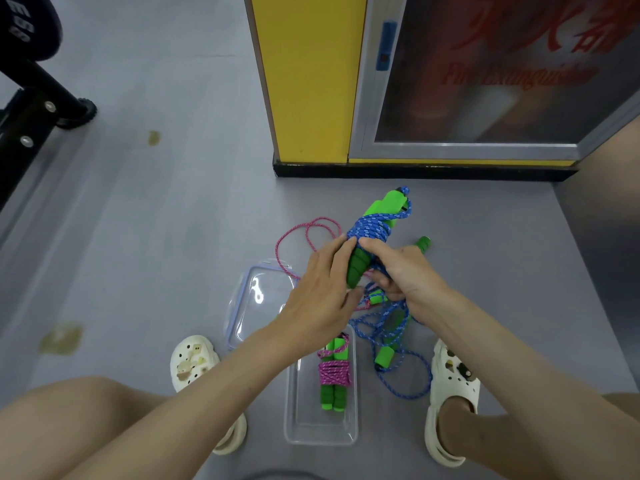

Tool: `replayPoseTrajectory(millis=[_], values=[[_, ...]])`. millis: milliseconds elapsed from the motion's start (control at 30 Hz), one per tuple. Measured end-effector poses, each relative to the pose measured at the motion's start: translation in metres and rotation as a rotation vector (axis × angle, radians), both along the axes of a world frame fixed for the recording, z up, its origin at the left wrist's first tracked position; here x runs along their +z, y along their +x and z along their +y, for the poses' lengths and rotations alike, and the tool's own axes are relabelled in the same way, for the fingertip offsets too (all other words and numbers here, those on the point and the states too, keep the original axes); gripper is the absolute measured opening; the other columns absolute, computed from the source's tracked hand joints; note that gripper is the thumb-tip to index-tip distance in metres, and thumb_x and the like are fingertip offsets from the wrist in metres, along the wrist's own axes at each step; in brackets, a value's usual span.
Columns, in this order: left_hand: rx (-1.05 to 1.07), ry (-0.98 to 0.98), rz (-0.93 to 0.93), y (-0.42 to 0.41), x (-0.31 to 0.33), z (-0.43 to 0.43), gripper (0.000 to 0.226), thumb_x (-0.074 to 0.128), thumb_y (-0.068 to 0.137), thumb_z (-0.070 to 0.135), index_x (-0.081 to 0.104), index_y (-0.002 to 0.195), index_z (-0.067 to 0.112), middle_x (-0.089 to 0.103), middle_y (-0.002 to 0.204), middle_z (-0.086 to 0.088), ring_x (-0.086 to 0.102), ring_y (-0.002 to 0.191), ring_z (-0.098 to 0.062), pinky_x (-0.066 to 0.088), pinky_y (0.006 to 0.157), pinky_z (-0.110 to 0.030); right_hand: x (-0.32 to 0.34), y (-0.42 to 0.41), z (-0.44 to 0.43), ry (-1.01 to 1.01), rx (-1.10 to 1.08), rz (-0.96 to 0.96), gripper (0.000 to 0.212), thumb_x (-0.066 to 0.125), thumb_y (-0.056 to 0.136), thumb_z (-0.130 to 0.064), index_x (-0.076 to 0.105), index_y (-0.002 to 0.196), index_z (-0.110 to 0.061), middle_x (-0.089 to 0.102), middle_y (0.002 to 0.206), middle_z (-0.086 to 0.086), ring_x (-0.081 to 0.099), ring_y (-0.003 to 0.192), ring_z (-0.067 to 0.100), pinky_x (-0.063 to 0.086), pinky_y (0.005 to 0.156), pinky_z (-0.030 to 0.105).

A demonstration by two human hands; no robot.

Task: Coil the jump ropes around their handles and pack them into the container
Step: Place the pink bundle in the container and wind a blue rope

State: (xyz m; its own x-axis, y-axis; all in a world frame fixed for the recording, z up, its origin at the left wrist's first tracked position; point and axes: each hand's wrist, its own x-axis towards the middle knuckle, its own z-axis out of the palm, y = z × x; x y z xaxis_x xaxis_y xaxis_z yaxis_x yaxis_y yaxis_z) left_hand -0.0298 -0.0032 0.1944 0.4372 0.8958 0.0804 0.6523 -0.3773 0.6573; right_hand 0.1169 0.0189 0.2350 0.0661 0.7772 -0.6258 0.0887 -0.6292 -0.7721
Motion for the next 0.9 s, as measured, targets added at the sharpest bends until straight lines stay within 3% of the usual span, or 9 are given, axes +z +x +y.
replayPoseTrajectory(millis=[67, 133, 233, 300, 500, 667, 900], values=[[0.113, -0.247, -0.243, 0.002, 0.009, 0.001, 0.058, 0.057, 0.090, 0.038, 0.031, 0.140, 0.022, 0.031, 0.139, 0.001, 0.034, 0.129, -0.011, 0.037, 0.105, -0.026, 0.002, 0.002, 0.001, 0.010, 0.015, -0.023, 0.045, 0.065, 0.084, -0.042, 0.050, 0.051, -0.016, 0.038, 0.040, -0.001, 0.021, 0.036, 0.011, 0.018, 0.037, 0.019], [0.264, -0.473, -0.455, 0.001, 0.017, 0.005, 0.059, 0.069, 0.085, 0.036, 0.032, 0.130, 0.029, 0.036, 0.131, 0.005, 0.046, 0.121, -0.010, 0.048, 0.094, -0.021, 0.003, 0.002, 0.000, 0.027, 0.083, -0.017, 0.048, 0.065, 0.084, -0.040, 0.052, 0.044, -0.018, 0.037, 0.038, -0.002, 0.021, 0.035, 0.010, 0.019, 0.037, 0.018], [0.341, -0.733, -0.566, -0.003, 0.024, 0.011, 0.072, 0.079, 0.075, 0.017, 0.034, 0.130, 0.026, 0.055, 0.117, 0.005, 0.063, 0.098, -0.007, 0.055, 0.078, -0.020, 0.004, 0.000, -0.003, 0.050, 0.245, 0.010, 0.038, 0.068, 0.082, -0.040, 0.062, 0.061, -0.008, 0.039, 0.039, -0.003, 0.024, 0.034, 0.007, 0.022, 0.037, 0.018], [0.337, -0.786, -0.563, -0.005, 0.025, 0.013, 0.072, 0.080, 0.073, 0.011, 0.039, 0.131, 0.021, 0.064, 0.103, 0.003, 0.065, 0.083, -0.007, 0.054, 0.069, -0.020, 0.004, 0.000, -0.003, 0.049, 0.311, -0.006, 0.040, 0.070, 0.080, -0.042, 0.067, 0.071, -0.004, 0.042, 0.041, -0.002, 0.027, 0.036, 0.007, 0.024, 0.039, 0.017], [0.300, -0.604, -0.500, -0.009, 0.029, 0.017, 0.068, 0.073, 0.073, -0.004, 0.036, 0.121, 0.028, 0.061, 0.094, 0.002, 0.058, 0.068, -0.002, 0.051, 0.061, -0.020, 0.008, 0.009, -0.001, 0.028, 0.351, 0.043, 0.026, 0.071, 0.082, -0.028, 0.066, 0.071, -0.006, 0.046, 0.046, 0.001, 0.027, 0.036, 0.008, 0.023, 0.036, 0.017], [0.277, -0.329, -0.209, -0.013, 0.025, 0.019, 0.083, 0.077, 0.067, 0.009, 0.032, 0.134, 0.028, 0.055, 0.110, 0.008, 0.058, 0.090, -0.012, 0.051, 0.073, -0.033, 0.006, 0.014, 0.003, -0.004, 0.327, 0.068, 0.026, 0.059, 0.092, -0.016, 0.065, 0.097, 0.009, 0.048, 0.045, 0.000, 0.025, 0.034, 0.007, 0.021, 0.035, 0.017], [0.283, -0.159, 0.017, -0.012, 0.023, 0.015, 0.084, 0.075, 0.072, 0.016, 0.028, 0.141, 0.026, 0.046, 0.128, 0.005, 0.052, 0.103, -0.015, 0.036, 0.068, -0.025, 0.004, 0.017, 0.002, -0.040, 0.311, 0.082, 0.027, 0.052, 0.096, -0.013, 0.064, 0.097, 0.011, 0.050, 0.047, 0.003, 0.027, 0.031, 0.006, 0.024, 0.034, 0.016]])
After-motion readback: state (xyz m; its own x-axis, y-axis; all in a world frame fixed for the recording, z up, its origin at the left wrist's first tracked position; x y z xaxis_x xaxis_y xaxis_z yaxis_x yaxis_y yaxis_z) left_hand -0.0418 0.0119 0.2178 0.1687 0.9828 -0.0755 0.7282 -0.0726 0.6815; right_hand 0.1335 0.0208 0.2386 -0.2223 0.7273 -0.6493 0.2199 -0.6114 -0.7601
